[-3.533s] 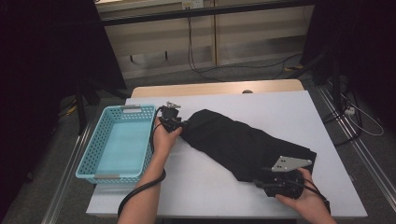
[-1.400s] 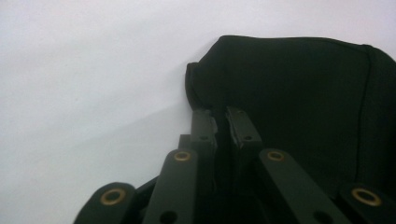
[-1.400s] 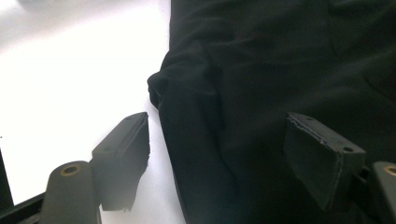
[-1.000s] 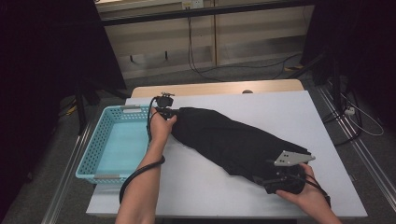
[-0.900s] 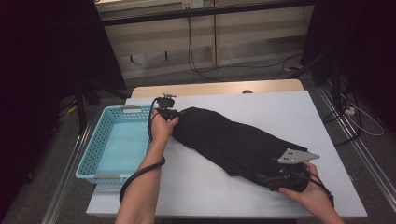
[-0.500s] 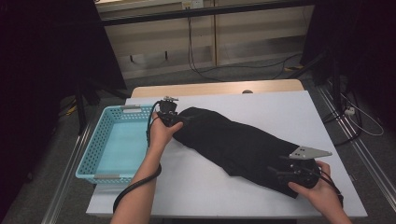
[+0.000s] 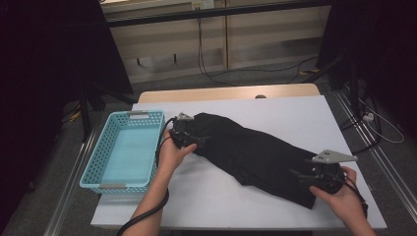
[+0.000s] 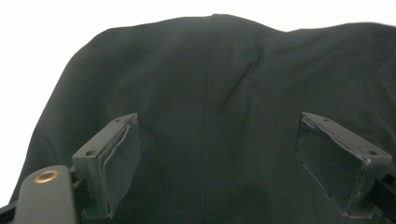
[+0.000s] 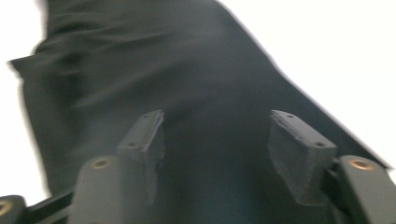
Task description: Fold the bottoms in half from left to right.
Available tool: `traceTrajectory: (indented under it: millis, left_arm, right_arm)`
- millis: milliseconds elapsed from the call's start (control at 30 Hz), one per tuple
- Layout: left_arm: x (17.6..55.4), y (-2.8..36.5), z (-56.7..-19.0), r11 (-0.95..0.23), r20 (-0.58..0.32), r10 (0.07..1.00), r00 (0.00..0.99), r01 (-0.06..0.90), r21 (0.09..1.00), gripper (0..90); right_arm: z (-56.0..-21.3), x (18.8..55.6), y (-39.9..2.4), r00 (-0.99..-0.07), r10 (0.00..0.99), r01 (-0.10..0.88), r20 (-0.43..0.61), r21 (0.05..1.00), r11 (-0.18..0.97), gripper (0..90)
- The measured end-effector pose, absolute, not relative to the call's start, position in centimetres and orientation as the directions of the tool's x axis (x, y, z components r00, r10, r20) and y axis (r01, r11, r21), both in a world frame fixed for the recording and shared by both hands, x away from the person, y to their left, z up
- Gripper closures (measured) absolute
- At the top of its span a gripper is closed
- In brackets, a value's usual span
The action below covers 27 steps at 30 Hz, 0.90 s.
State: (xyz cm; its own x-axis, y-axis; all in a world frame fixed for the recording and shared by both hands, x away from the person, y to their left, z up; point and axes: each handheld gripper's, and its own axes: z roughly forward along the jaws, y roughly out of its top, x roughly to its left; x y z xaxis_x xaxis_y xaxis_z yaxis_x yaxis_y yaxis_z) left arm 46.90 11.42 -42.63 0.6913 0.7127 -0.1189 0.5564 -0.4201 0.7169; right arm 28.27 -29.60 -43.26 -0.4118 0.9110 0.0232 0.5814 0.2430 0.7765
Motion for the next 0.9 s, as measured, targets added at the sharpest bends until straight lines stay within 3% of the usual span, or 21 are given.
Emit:
traceTrajectory:
  millis: [100,300,500,600,667,767,900]
  left_arm:
    - [46.6,11.5,-42.5,-0.422,-0.104,0.715,0.691,0.546,0.724,14.9]
    - [46.3,11.2,-42.0,-0.426,-0.098,0.703,0.705,0.526,0.736,14.9]
    - [46.1,11.5,-41.8,-0.421,-0.096,0.705,0.702,0.524,0.740,14.7]
    - [46.2,11.7,-41.9,-0.423,-0.089,0.708,0.701,0.522,0.741,14.8]
    - [46.2,11.7,-41.9,-0.417,-0.099,0.708,0.699,0.527,0.740,14.8]
    - [46.2,11.8,-41.9,-0.420,-0.095,0.710,0.698,0.527,0.739,14.8]
    - [46.3,12.0,-41.7,-0.416,-0.085,0.715,0.694,0.520,0.746,14.8]
  right_arm:
    - [-43.0,29.1,-31.4,-0.338,0.941,0.586,0.016,0.786,0.197,36.3]
    - [-43.5,31.0,-33.4,-0.269,0.963,0.624,-0.021,0.758,0.190,50.1]
    - [-45.0,33.0,-35.0,-0.198,0.980,0.683,0.009,0.719,0.132,49.8]
    - [-45.6,33.1,-35.2,-0.211,0.977,0.699,0.036,0.704,0.125,51.4]
    - [-45.6,33.1,-35.4,-0.210,0.976,0.702,0.050,0.703,0.115,59.6]
    - [-45.7,33.0,-35.6,-0.258,0.960,0.699,0.109,0.707,0.107,86.8]
    - [-45.3,32.6,-35.7,-0.253,0.962,0.709,0.106,0.697,0.110,89.1]
